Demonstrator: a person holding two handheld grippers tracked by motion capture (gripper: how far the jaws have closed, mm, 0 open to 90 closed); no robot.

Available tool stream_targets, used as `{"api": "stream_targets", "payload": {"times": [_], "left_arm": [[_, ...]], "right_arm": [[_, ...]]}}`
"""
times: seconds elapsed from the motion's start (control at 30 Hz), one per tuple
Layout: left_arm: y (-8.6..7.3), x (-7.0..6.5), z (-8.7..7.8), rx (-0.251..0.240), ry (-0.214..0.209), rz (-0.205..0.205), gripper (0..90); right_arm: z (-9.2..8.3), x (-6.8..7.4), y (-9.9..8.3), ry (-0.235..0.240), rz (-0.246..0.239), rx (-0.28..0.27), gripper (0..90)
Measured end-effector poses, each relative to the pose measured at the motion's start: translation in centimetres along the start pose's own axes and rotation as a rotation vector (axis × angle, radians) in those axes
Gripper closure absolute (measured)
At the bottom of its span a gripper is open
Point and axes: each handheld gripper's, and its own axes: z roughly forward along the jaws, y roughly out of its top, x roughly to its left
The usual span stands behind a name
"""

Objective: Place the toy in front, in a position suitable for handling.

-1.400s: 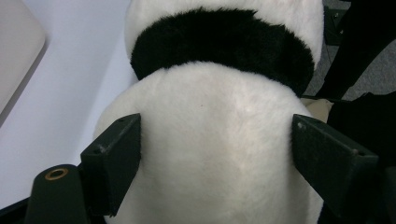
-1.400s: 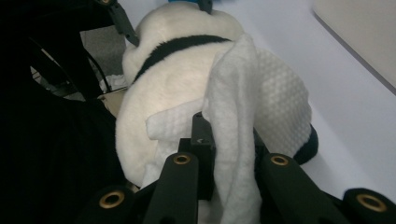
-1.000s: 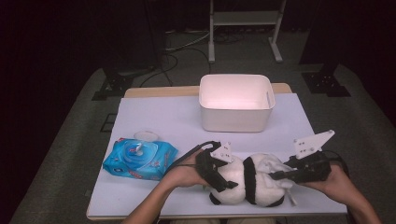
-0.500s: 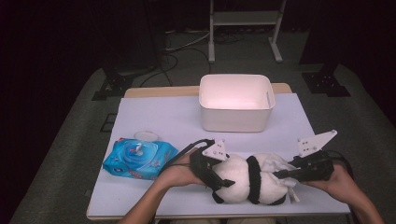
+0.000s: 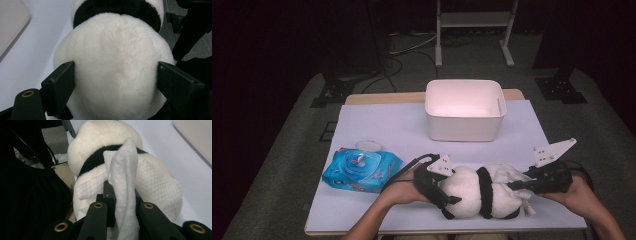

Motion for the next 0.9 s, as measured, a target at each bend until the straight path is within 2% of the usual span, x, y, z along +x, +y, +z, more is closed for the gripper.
{"api": "stream_targets", "payload": {"times": [0.27, 0.5, 0.63, 0.77, 0.9], "left_arm": [[0.1, -0.1, 0.3, -0.005, 0.008, -0.004, 16.5], [-0.1, -0.1, 0.1, -0.009, 0.011, -0.001, 16.3], [-0.6, -0.1, -0.6, -0.045, 0.000, -0.003, 14.4], [-1.2, -0.2, -1.1, -0.042, -0.007, 0.007, 14.4], [-2.1, -0.3, -1.2, -0.047, -0.020, -0.009, 14.4]], "right_arm": [[1.2, 0.4, 1.9, 0.019, -0.041, 0.018, 81.7], [3.8, 1.1, 3.9, 0.051, -0.103, 0.077, 81.7], [3.5, 1.1, 3.8, 0.054, -0.094, 0.079, 81.5], [3.1, 1.2, 3.5, 0.052, -0.097, 0.082, 81.5], [3.3, 1.4, 3.7, 0.071, -0.098, 0.073, 81.2]]}}
